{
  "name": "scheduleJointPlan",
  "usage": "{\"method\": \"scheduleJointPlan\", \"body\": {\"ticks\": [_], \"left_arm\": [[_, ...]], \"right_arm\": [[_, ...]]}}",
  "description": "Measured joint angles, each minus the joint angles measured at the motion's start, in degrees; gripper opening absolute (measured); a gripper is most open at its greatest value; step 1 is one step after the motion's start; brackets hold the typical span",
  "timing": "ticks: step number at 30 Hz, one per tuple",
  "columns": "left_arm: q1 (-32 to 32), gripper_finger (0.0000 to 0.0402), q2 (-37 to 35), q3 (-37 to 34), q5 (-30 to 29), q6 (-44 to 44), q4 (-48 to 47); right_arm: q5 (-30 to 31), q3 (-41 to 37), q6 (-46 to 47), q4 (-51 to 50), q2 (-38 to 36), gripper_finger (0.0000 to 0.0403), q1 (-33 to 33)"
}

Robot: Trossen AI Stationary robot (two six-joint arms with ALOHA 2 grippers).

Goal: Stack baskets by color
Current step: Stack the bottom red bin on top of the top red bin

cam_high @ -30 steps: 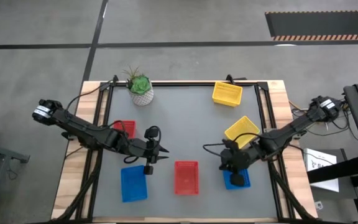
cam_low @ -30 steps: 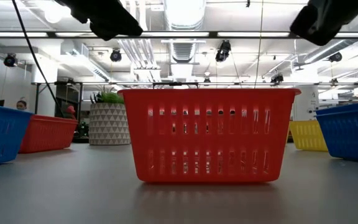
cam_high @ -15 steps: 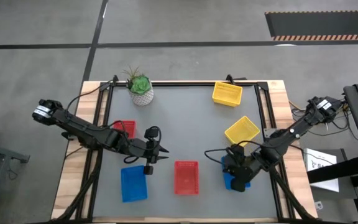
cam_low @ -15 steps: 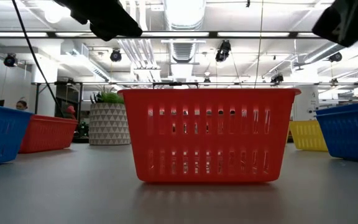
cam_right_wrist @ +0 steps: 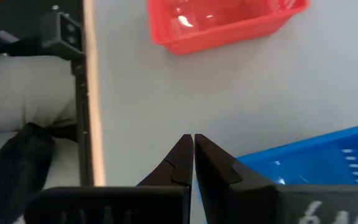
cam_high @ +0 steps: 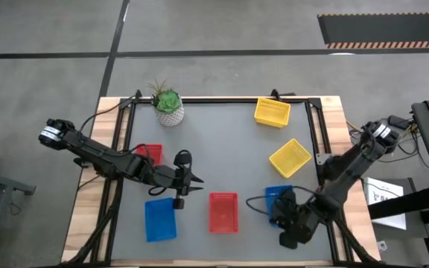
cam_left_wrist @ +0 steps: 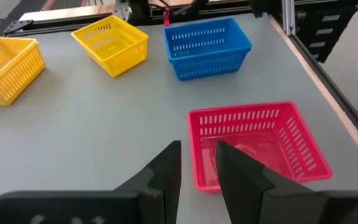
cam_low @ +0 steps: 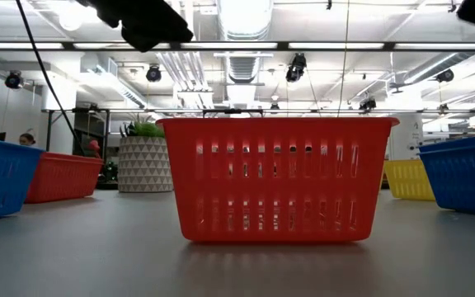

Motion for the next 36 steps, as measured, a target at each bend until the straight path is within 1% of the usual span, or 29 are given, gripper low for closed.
{"method": "scheduleJointPlan", "body": {"ticks": [3, 11, 14, 17, 21, 24, 27, 31, 36], "left_arm": [[0.0, 0.0084, 0.0, 0.0, 0.0, 0.0, 0.8], [0.0, 0.0084, 0.0, 0.0, 0.0, 0.0, 2.0], [0.0, 0.0084, 0.0, 0.1, 0.0, -0.1, 2.6], [0.0, 0.0084, 0.0, 0.1, 0.0, -0.1, 2.6], [0.0, 0.0084, 0.0, 0.1, 0.0, -0.1, 2.6], [0.0, 0.0084, 0.0, 0.1, 0.0, -0.1, 2.6], [0.0, 0.0084, 0.0, 0.1, 0.0, -0.1, 2.7], [0.0, 0.0084, 0.0, 0.1, 0.0, -0.1, 2.7], [0.0, 0.0084, 0.0, 0.1, 0.0, -0.1, 2.7]], "right_arm": [[0.0, 3.4, 0.3, -2.0, 3.2, 0.0009, 1.3], [-1.4, 14.5, 1.0, -13.6, 10.6, 0.0013, 4.2], [-3.6, 18.4, 1.8, -16.1, 12.7, 0.0031, 4.3], [-5.3, 21.0, 2.6, -17.4, 14.7, 0.0063, 4.3], [-7.8, 22.8, 2.1, -19.1, 17.6, 0.0116, 5.0], [-10.5, 23.4, 1.6, -23.7, 19.3, 0.0153, 5.5], [-12.1, 23.3, 1.0, -28.6, 20.7, 0.0180, 6.1], [-12.2, 23.0, 0.8, -31.5, 21.0, 0.0195, 6.2], [-9.0, 22.4, -0.2, -31.5, 20.0, 0.0188, 6.2]]}}
